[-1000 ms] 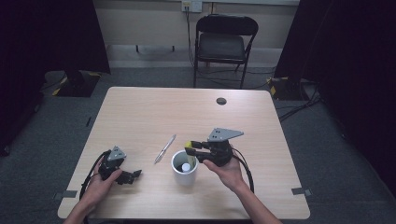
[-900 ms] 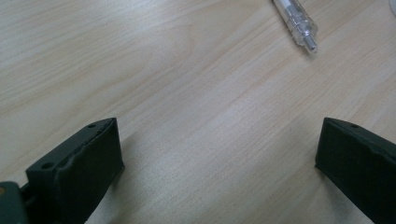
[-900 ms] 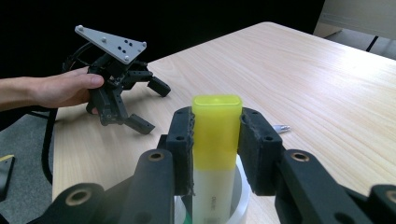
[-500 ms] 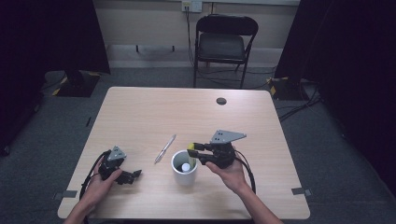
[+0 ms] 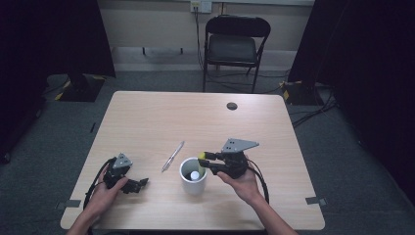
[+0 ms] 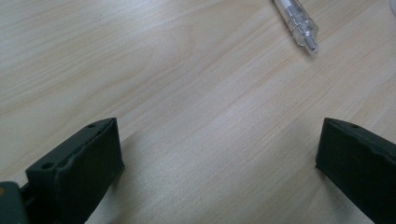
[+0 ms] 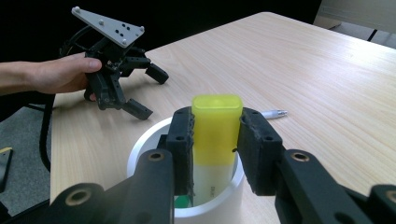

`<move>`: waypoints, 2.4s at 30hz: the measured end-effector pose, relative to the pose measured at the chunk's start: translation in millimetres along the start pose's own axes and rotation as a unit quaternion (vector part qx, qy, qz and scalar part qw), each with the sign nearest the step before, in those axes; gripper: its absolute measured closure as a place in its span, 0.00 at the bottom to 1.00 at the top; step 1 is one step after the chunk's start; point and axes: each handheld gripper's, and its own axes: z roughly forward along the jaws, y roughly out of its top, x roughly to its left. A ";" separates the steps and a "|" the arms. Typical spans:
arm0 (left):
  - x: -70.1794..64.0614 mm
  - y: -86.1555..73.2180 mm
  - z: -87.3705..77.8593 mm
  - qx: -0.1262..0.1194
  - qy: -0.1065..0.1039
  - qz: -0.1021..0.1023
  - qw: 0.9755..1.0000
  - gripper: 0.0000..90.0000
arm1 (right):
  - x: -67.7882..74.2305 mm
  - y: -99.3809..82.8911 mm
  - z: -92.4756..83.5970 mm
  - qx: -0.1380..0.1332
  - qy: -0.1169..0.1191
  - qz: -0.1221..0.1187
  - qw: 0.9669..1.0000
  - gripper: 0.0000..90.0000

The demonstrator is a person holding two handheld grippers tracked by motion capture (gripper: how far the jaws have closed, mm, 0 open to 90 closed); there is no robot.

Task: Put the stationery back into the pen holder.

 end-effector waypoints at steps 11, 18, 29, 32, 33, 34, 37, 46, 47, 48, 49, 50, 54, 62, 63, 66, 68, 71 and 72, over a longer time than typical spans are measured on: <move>0.0 0.0 0.0 0.000 0.000 0.000 1.000 0.00 | 1.7 -4.5 0.8 0.009 -0.003 0.000 1.000 0.75; 0.0 0.0 0.0 0.000 0.000 0.000 1.000 0.00 | 1.9 -6.6 0.4 0.014 -0.002 -0.002 1.000 0.75; 0.0 0.0 0.0 0.000 0.000 0.000 1.000 0.00 | 1.8 -10.9 2.7 0.024 -0.001 0.000 1.000 0.75; 0.0 0.0 0.0 0.000 0.000 0.000 1.000 0.00 | 2.0 -12.7 3.2 0.028 -0.001 0.001 1.000 0.74; -0.1 0.0 0.0 0.000 0.000 0.000 1.000 0.00 | 2.1 -13.2 3.2 0.028 -0.002 0.000 1.000 0.74; 0.0 0.0 0.0 0.000 0.000 0.000 1.000 0.00 | 2.1 -13.4 2.9 0.028 -0.002 0.001 1.000 0.74; -0.1 0.0 0.1 0.000 0.000 -0.001 1.000 0.00 | 1.2 -13.0 1.3 0.025 -0.002 0.005 1.000 0.70; -0.1 0.0 0.0 0.000 0.000 0.000 1.000 0.00 | -1.9 -9.6 -6.1 0.009 -0.009 0.016 1.000 0.58; -0.1 0.0 0.0 0.000 0.000 0.000 1.000 0.00 | -2.8 -9.1 -7.2 0.007 -0.010 0.018 1.000 0.58; 0.0 0.1 0.1 0.000 0.000 0.000 1.000 0.00 | -3.8 -8.6 -8.3 0.006 -0.011 0.020 1.000 0.58; 0.0 0.1 0.1 0.000 0.000 0.000 1.000 0.00 | -5.1 -8.3 -9.1 0.004 -0.012 0.021 1.000 0.57; 0.0 0.1 0.1 0.000 0.000 0.000 1.000 0.00 | -6.7 -8.2 -9.8 0.002 -0.015 0.023 1.000 0.57; 0.0 0.1 0.1 0.000 0.000 0.000 1.000 0.00 | -14.4 -9.2 -12.2 0.000 -0.025 0.033 0.999 0.57; -0.2 -2.2 -3.2 0.000 0.003 -0.005 1.000 0.01 | -26.7 -16.6 -22.3 0.006 -0.062 0.045 0.997 0.53; 0.3 -2.3 -4.5 0.003 0.005 -0.003 1.000 0.02 | -28.4 -18.3 -23.8 0.008 -0.068 0.045 0.997 0.52; 1.1 -3.0 -6.5 -0.001 0.010 -0.008 1.000 0.07 | -33.7 -24.1 -29.8 0.014 -0.087 0.053 0.995 0.49; 2.1 -2.9 -8.3 -0.001 0.015 -0.013 1.000 0.11 | -38.1 -29.0 -34.2 0.018 -0.101 0.060 0.993 0.47; 3.4 -2.9 -8.6 -0.005 0.020 -0.016 1.000 0.16 | -47.3 -39.3 -40.8 0.028 -0.121 0.074 0.990 0.43; 3.8 -2.5 -8.4 -0.004 0.019 -0.015 1.000 0.16 | -50.9 -43.4 -43.1 0.030 -0.127 0.079 0.988 0.42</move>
